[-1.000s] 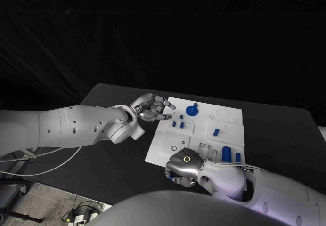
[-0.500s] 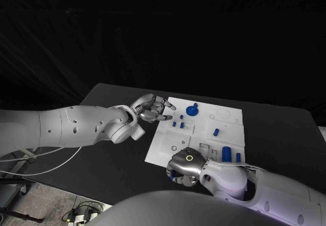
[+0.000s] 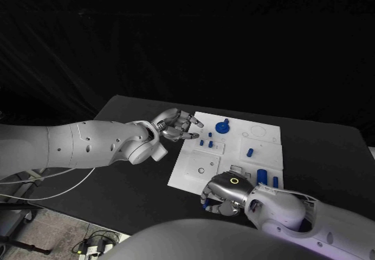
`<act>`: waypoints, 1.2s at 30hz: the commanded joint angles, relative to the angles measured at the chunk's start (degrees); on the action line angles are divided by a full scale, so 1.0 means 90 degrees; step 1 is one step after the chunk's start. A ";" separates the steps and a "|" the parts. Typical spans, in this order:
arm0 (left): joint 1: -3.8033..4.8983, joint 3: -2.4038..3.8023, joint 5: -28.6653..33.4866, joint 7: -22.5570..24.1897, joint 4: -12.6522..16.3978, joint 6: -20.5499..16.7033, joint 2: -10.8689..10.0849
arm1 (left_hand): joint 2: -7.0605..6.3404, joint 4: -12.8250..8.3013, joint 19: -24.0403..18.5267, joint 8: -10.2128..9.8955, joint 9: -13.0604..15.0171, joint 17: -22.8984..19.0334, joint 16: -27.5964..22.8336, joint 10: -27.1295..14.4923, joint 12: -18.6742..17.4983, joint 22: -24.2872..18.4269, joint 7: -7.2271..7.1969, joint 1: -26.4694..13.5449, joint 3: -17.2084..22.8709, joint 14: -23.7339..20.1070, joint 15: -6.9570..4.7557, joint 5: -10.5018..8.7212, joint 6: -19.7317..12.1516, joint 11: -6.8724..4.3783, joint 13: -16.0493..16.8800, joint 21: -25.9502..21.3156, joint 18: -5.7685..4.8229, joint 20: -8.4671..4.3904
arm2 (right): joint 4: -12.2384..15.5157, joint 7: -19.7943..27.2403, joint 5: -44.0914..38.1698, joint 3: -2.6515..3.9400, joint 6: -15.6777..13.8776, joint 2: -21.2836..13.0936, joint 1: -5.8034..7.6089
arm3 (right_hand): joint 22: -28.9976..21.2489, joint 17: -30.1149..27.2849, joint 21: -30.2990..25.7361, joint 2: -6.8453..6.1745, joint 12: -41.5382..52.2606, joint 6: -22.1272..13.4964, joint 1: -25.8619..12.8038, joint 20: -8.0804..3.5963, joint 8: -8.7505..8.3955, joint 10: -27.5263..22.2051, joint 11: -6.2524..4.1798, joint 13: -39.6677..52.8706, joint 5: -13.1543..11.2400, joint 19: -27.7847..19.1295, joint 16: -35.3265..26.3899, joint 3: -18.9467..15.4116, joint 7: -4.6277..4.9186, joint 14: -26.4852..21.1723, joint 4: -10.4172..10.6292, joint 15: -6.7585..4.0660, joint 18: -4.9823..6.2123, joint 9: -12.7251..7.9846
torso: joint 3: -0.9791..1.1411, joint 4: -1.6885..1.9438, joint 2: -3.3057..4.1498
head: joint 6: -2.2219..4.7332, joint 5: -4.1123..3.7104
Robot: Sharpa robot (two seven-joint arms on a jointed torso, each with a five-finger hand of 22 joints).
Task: Assemble the parts on the task board
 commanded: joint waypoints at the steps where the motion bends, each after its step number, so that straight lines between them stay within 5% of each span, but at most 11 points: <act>1: 0.0005 0.0003 -0.0013 -0.0060 0.0000 0.0179 0.0026 | 0.0059 -0.0003 0.0101 -0.0020 -0.0007 0.1665 -0.0008 0.0740 -0.0029 0.1397 0.0014 0.0006 0.0045 0.0706 0.0020 0.0024 -0.0045 -0.0047 0.0576 -0.0032 0.0117 0.0052 | 0.0167 0.0145 0.1424 0.0026 -0.0349 -0.0155 0.0118 | 0.0389 0.1672 -0.0067 0.0017 0.0024 -0.0013 -0.0016 -0.0036 -0.0023 0.0673 0.0041 0.1676 -0.0029 -0.0025 0.0022 0.0004 0.0062 0.0675 -0.0034 0.0051 -0.0041 0.0019 | -0.0001 -0.0003 -0.0002 | -0.0001 -0.0028; 9: 0.0004 0.0003 -0.0050 -0.0125 -0.0033 0.0254 0.0079 | 0.0066 0.0002 0.0098 -0.0022 -0.0010 0.1665 -0.0008 0.0736 -0.0030 0.1396 0.0018 0.0001 0.0048 0.0706 0.0021 0.0025 -0.0051 -0.0045 0.0575 -0.0035 0.0118 0.0052 | 0.0344 0.0232 0.2779 0.0055 -0.0718 -0.0653 0.0602 | 0.0371 0.1672 -0.0130 0.0006 0.0024 -0.0009 -0.0012 -0.0049 -0.0036 0.0673 0.0056 0.1676 -0.0024 -0.0068 0.0022 -0.0004 0.0110 0.0675 -0.0043 0.0059 -0.0036 0.0026 | 0.0000 0.0002 -0.0003 | -0.0001 -0.0084; 17: 0.0002 0.0003 -0.0164 -0.0198 -0.0095 0.0358 0.0191 | 0.0066 0.0000 0.0080 0.0005 -0.0005 0.1665 -0.0008 0.0704 -0.0043 0.1388 0.0031 -0.0003 0.0055 0.0706 0.0029 0.0019 -0.0011 -0.0029 0.0553 -0.0059 0.0124 0.0055 | 0.0087 0.0401 0.3949 0.0059 -0.1010 -0.0912 0.0995 | 0.0357 0.1672 -0.0179 0.0003 0.0024 0.0009 0.0013 -0.0054 -0.0047 0.0673 0.0066 0.1676 -0.0004 -0.0103 0.0022 0.0000 0.0179 0.0675 -0.0061 0.0067 -0.0033 0.0034 | -0.0002 -0.0005 0.0002 | -0.0001 -0.0148; 28: 0.0000 0.0003 -0.0352 -0.0282 -0.0176 0.0410 0.0332 | 0.0039 -0.0017 0.0077 0.0014 -0.0009 0.1665 -0.0008 0.0715 -0.0033 0.1387 0.0032 0.0031 0.0064 0.0706 0.0034 -0.0003 -0.0003 -0.0027 0.0572 -0.0062 0.0124 0.0059 | -0.0669 0.0750 0.5070 0.0058 -0.1006 -0.0575 0.1075 | 0.0292 0.1672 -0.0433 0.0022 0.0024 -0.0035 0.0076 -0.0046 -0.0120 0.0673 0.0093 0.1676 0.0043 -0.0323 0.0022 0.0024 0.0270 0.0675 -0.0094 0.0093 0.0000 0.0022 | -0.0001 0.0014 -0.0001 | -0.0001 -0.0270; 36: -0.0001 0.0003 -0.0577 -0.0526 -0.0192 0.0920 0.0437 | 0.0053 0.0007 0.0002 0.0005 -0.0044 0.1665 -0.0008 0.0571 -0.0092 0.1352 0.0064 -0.0266 -0.0059 0.0706 0.0087 -0.0686 -0.0043 0.0026 0.0461 -0.0167 0.0148 0.0110 | -0.0995 0.1081 0.5554 0.0059 -0.1244 -0.0386 0.1065 | 0.0269 0.1672 -0.0530 0.0033 0.0024 -0.0036 0.0106 -0.0038 -0.0141 0.0673 0.0108 0.1676 0.0061 -0.0418 0.0022 0.0035 0.0293 0.0675 -0.0111 0.0108 0.0011 0.0020 | -0.0002 0.0008 0.0001 | -0.0001 -0.0268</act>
